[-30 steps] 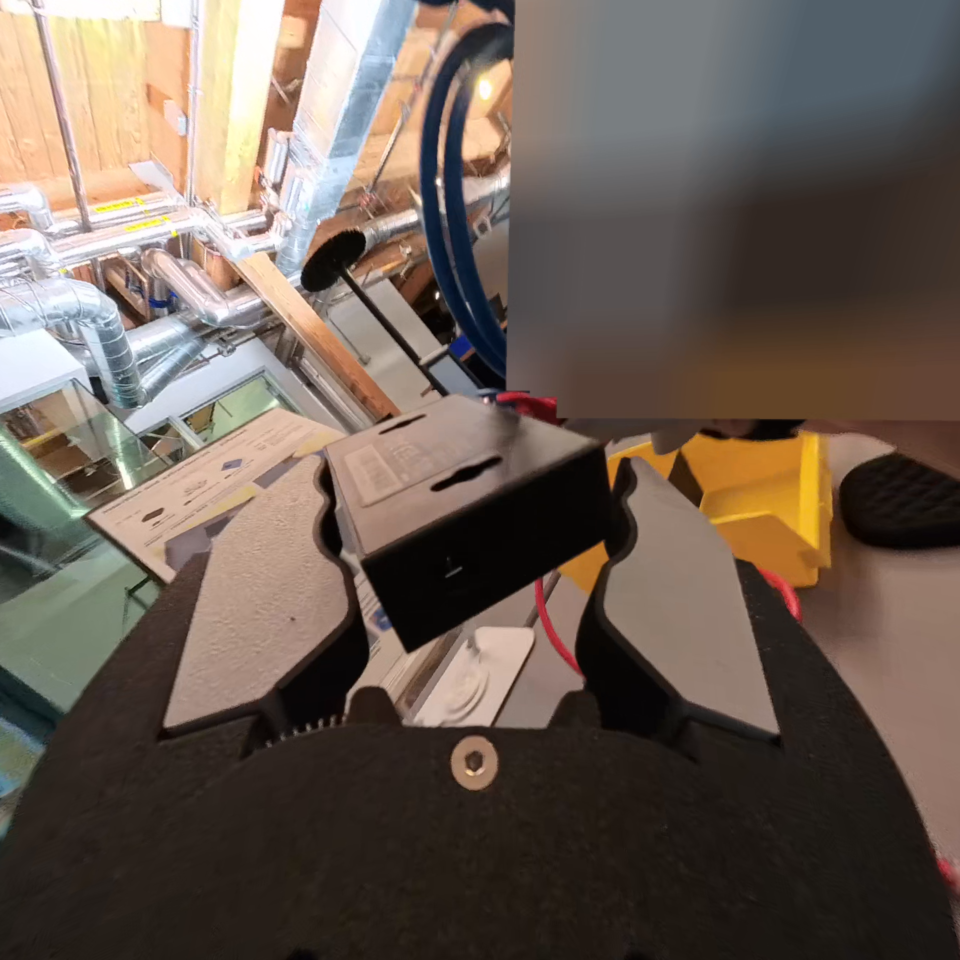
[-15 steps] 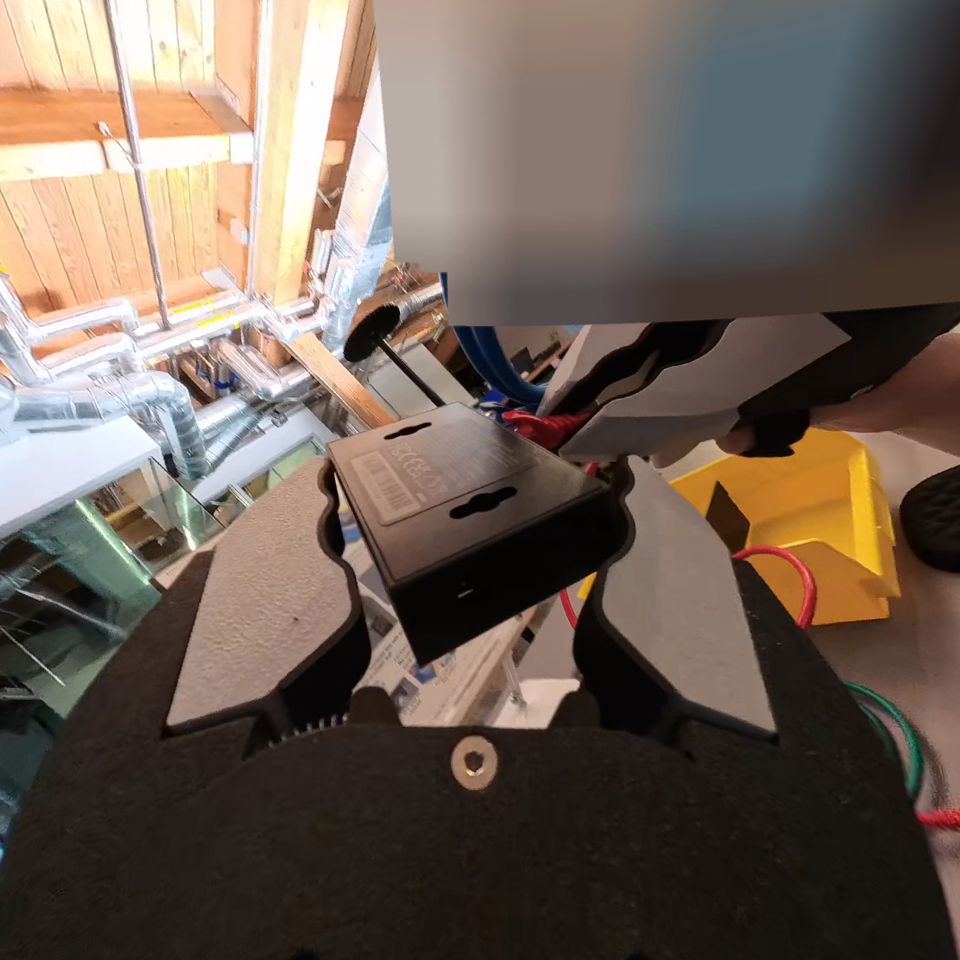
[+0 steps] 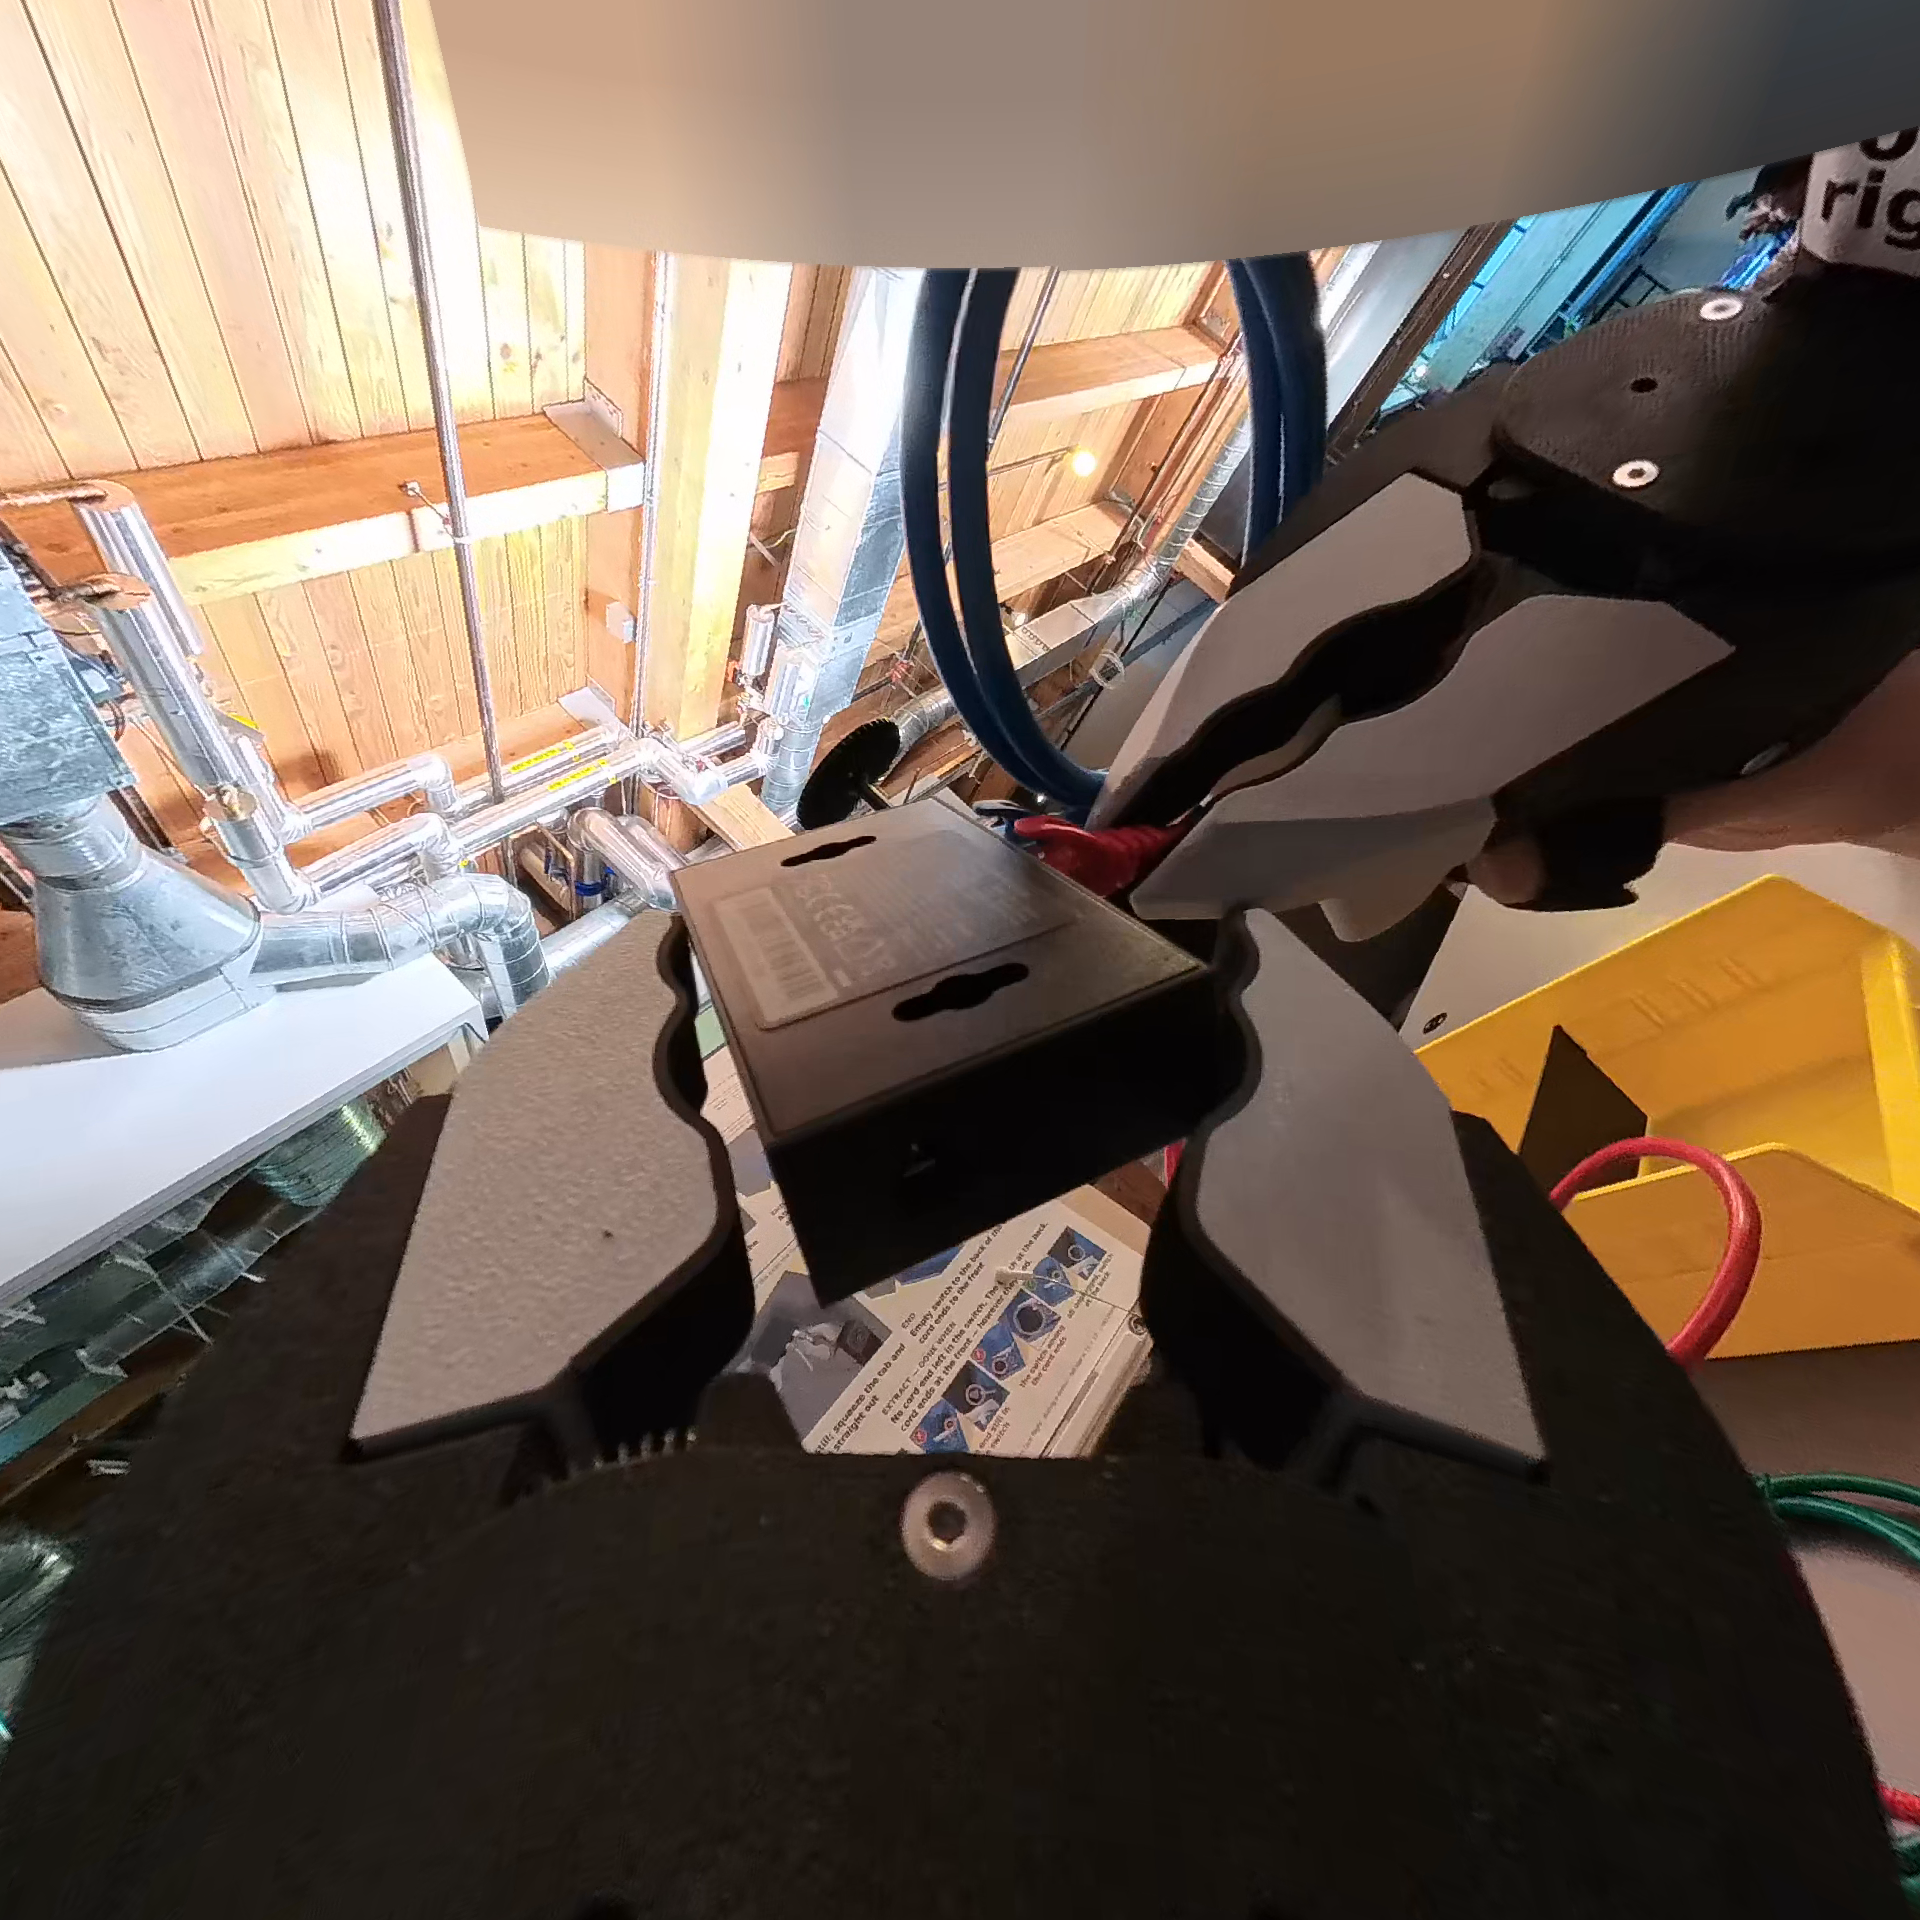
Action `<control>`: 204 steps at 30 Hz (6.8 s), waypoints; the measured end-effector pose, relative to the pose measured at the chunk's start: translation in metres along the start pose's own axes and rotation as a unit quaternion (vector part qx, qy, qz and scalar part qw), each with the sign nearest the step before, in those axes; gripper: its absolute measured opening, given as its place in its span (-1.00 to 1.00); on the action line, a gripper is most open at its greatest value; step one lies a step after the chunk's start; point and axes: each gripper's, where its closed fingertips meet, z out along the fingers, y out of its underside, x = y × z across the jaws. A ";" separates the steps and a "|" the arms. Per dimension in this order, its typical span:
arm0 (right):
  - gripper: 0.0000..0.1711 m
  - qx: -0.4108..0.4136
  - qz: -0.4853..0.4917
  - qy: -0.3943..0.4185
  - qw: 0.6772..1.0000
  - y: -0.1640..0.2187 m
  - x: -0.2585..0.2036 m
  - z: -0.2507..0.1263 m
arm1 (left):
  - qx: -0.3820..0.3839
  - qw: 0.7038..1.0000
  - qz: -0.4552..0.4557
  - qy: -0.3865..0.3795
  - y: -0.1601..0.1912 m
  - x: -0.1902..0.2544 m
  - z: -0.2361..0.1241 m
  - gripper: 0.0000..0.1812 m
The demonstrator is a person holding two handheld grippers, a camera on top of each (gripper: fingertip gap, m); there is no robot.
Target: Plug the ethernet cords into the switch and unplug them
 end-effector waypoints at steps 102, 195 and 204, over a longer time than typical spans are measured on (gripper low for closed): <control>-0.76 -0.138 0.255 -0.108 0.951 0.049 -0.033 0.007 | -0.131 0.975 -0.167 -0.067 0.079 -0.021 0.016 -0.17; -0.67 0.169 0.156 -0.268 0.936 0.062 -0.062 -0.004 | -0.127 0.953 -0.031 0.272 0.064 0.061 -0.027 -0.65; -0.67 0.178 0.122 -0.296 0.930 0.059 -0.073 -0.010 | -0.122 0.944 0.024 0.304 0.062 0.077 -0.032 -0.68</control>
